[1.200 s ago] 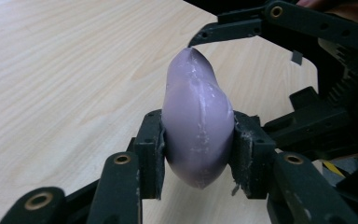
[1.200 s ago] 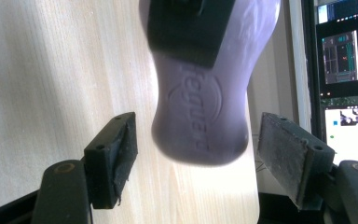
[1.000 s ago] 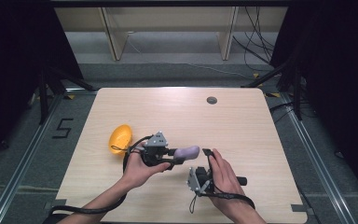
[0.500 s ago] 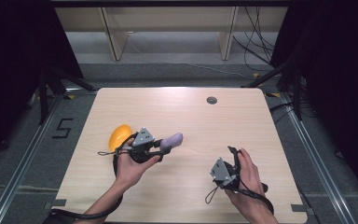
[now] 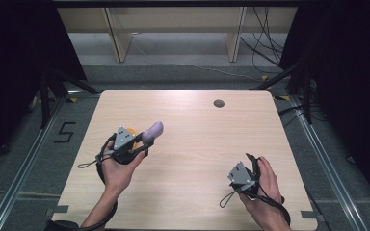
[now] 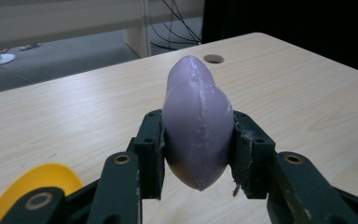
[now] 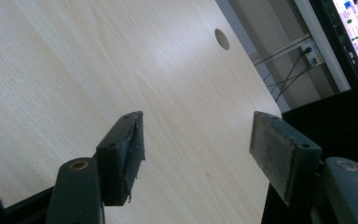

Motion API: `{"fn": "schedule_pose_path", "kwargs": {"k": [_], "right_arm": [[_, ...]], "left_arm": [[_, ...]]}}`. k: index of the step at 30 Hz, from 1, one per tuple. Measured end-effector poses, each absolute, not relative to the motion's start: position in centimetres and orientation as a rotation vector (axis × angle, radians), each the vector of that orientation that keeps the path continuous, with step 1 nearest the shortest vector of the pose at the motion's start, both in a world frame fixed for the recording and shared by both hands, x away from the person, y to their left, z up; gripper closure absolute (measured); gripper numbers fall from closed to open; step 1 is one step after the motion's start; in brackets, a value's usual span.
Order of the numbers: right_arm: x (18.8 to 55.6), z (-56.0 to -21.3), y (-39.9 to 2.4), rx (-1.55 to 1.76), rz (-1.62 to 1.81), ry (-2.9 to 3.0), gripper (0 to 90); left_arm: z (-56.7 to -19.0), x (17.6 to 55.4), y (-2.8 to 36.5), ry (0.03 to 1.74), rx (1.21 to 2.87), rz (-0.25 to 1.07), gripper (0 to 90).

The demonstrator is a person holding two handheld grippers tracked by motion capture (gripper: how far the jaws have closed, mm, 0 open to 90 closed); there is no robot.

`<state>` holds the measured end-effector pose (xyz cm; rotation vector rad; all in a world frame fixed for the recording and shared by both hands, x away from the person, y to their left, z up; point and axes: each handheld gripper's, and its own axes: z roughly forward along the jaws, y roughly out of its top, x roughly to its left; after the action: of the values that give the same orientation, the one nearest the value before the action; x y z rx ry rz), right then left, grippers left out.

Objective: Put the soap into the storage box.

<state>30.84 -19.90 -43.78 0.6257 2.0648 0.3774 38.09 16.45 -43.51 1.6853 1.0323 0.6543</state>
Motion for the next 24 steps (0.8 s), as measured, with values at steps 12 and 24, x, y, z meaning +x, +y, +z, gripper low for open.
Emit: {"fn": "schedule_pose_path", "kwargs": {"k": [12,24], "right_arm": [[31.2,-44.1,-20.2,0.677,0.416,2.071,35.9],[31.4,-44.4,-20.5,0.718,0.429,2.080,35.7]], "left_arm": [[-44.1,38.0,17.9,1.074,1.613,0.779,58.9],[-44.2,38.3,19.0,1.148,1.528,0.859,58.9]]}}
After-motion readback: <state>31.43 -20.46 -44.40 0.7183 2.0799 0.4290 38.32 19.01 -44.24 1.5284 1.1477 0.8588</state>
